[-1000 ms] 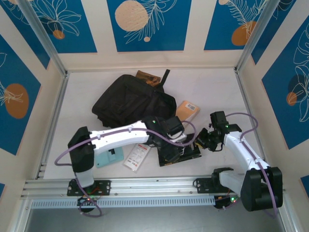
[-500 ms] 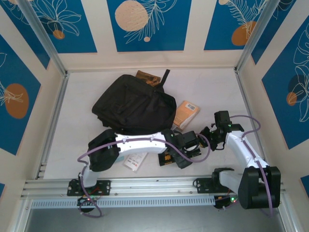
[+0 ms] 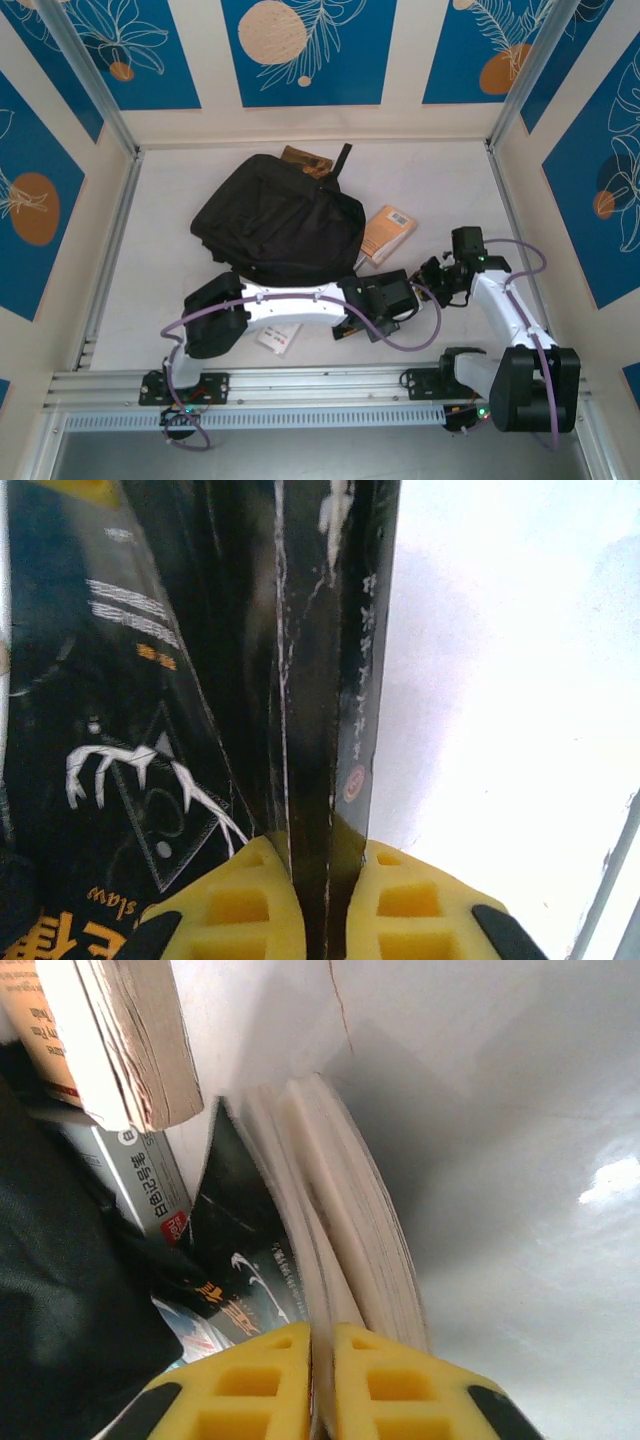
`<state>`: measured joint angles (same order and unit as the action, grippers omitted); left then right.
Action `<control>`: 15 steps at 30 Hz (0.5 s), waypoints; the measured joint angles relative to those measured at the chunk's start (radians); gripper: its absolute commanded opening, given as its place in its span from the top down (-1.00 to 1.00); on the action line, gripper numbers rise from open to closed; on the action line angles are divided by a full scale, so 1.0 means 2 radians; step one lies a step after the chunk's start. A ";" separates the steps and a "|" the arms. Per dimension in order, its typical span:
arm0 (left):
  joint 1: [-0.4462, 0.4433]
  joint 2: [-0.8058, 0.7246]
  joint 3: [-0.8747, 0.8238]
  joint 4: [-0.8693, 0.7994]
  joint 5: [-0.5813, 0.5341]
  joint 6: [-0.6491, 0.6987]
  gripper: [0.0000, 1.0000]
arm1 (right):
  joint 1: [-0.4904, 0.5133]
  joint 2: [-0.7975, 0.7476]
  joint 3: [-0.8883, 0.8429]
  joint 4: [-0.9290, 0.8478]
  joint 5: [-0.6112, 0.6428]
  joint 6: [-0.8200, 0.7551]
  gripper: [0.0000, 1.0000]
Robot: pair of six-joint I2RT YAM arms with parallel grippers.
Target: Pack books, pencil case, and school supplies into a backpack
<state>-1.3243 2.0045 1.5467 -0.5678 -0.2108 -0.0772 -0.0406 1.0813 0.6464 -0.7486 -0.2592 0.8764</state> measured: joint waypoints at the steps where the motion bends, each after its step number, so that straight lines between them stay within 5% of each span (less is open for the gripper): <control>1: 0.001 -0.003 -0.002 0.000 0.000 0.003 1.00 | -0.002 -0.005 0.005 -0.004 -0.001 0.006 0.21; 5: 0.004 -0.022 -0.010 -0.006 -0.003 0.007 1.00 | -0.002 -0.040 0.049 -0.027 0.011 0.012 -0.19; 15: 0.064 -0.156 -0.001 -0.050 -0.019 0.034 1.00 | -0.003 -0.080 0.196 -0.103 0.079 0.030 -0.30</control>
<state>-1.1969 1.6917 1.5455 -0.6685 -0.2481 -0.0093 -0.0463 0.9218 1.0378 -0.9546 -0.1005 0.9363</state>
